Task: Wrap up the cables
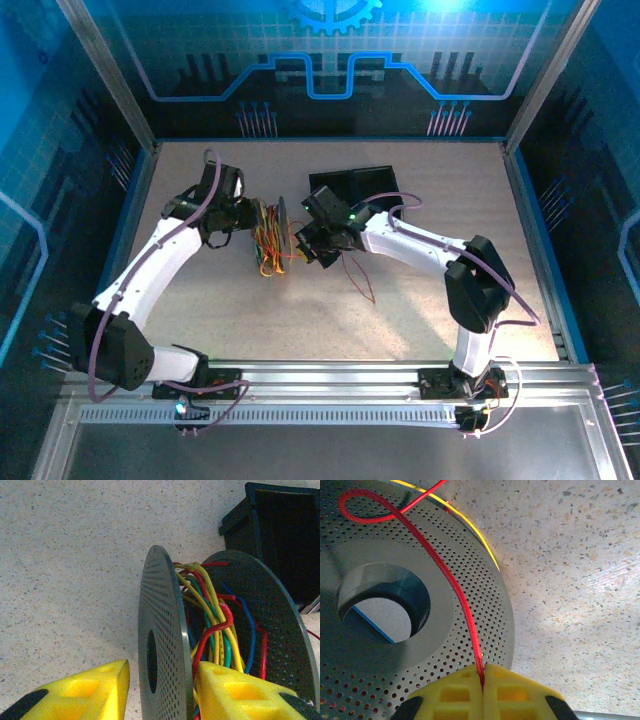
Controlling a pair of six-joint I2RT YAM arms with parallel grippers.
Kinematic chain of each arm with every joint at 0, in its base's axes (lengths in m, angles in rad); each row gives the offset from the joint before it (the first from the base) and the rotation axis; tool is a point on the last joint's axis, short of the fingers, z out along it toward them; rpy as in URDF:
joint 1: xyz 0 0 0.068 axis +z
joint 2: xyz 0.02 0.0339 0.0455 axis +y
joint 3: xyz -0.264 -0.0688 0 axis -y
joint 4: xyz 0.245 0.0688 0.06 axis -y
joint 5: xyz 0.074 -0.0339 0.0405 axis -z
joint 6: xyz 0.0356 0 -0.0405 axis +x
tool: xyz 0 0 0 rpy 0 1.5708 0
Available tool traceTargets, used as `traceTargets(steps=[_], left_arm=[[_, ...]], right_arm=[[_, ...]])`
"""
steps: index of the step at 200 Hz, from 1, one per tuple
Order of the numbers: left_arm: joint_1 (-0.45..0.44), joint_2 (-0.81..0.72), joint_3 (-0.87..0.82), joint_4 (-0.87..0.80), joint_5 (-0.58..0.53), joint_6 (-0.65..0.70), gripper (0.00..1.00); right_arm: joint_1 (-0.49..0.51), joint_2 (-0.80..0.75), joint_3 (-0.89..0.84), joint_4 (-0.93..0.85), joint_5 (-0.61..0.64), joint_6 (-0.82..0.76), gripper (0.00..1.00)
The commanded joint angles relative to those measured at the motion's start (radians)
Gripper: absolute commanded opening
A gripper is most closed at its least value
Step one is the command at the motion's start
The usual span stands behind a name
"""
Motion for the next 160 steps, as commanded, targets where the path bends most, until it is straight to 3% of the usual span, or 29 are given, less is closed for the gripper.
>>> traceTargets(steps=[1,39,84,160], left_arm=[[0.008,0.002,-0.004,-0.01,0.012,0.018,0.4],[0.002,0.007,-0.006,-0.013,0.022,0.02,0.46],[-0.003,0.021,-0.017,-0.013,0.014,0.023,0.39],[-0.024,0.05,-0.028,-0.013,-0.004,0.027,0.37]], right_arm=[[-0.01,0.021,0.029,-0.031,-0.012,-0.009,0.0],[-0.01,0.028,0.035,-0.033,-0.015,-0.012,0.0],[-0.011,0.031,0.034,-0.036,-0.017,-0.011,0.0],[-0.013,0.035,0.035,-0.038,-0.023,-0.011,0.0]])
